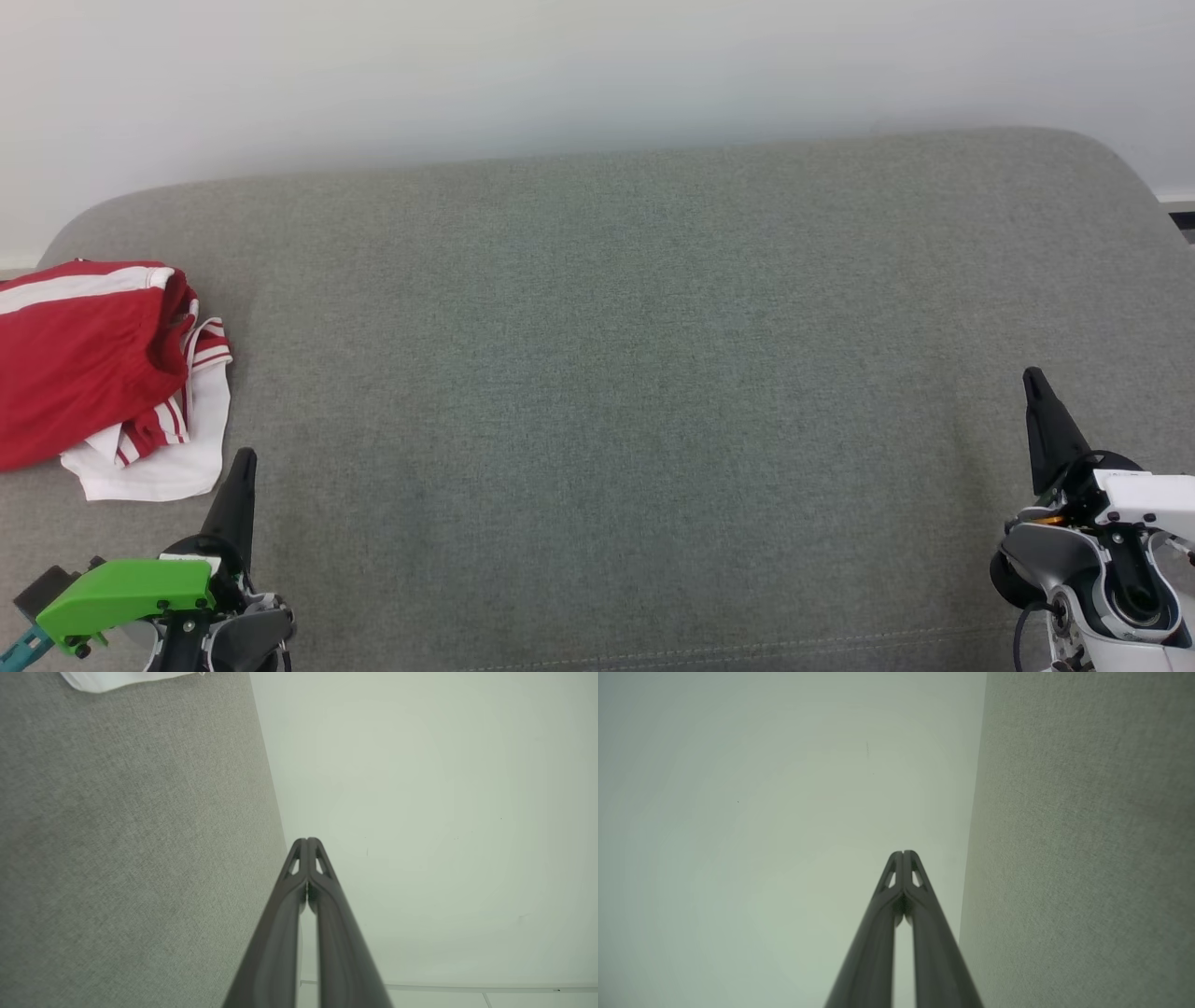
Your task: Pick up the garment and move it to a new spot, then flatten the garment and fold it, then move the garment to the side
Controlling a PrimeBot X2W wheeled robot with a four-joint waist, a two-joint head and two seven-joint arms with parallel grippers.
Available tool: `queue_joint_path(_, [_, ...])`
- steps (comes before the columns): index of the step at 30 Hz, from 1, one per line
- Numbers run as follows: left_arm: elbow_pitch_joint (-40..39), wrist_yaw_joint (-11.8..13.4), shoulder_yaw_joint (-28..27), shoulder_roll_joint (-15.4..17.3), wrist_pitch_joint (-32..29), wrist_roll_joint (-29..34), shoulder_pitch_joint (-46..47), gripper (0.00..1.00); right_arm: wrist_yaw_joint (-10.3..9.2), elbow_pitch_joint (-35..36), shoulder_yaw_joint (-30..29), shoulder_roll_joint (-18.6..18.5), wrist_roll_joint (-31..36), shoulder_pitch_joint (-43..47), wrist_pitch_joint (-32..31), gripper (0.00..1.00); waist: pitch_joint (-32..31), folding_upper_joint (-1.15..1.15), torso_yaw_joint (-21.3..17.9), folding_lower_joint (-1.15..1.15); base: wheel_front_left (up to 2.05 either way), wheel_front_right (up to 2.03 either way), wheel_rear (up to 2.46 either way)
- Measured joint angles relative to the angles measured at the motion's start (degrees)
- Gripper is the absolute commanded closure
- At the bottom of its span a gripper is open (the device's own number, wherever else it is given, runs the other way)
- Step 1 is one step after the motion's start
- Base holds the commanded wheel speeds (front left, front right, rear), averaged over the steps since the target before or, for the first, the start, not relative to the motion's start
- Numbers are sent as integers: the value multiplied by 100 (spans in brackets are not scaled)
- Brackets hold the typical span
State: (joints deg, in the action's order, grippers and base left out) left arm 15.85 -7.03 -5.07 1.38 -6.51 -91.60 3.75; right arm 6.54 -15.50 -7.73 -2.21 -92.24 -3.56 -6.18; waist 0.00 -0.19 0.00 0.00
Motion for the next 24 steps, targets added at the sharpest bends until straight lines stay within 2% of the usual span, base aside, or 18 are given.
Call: queue_joint_path(24, [0,0,0,0,0,0,0,100,0,0,0,0,0,0,0,100,0,0,0,0,0,0,0])
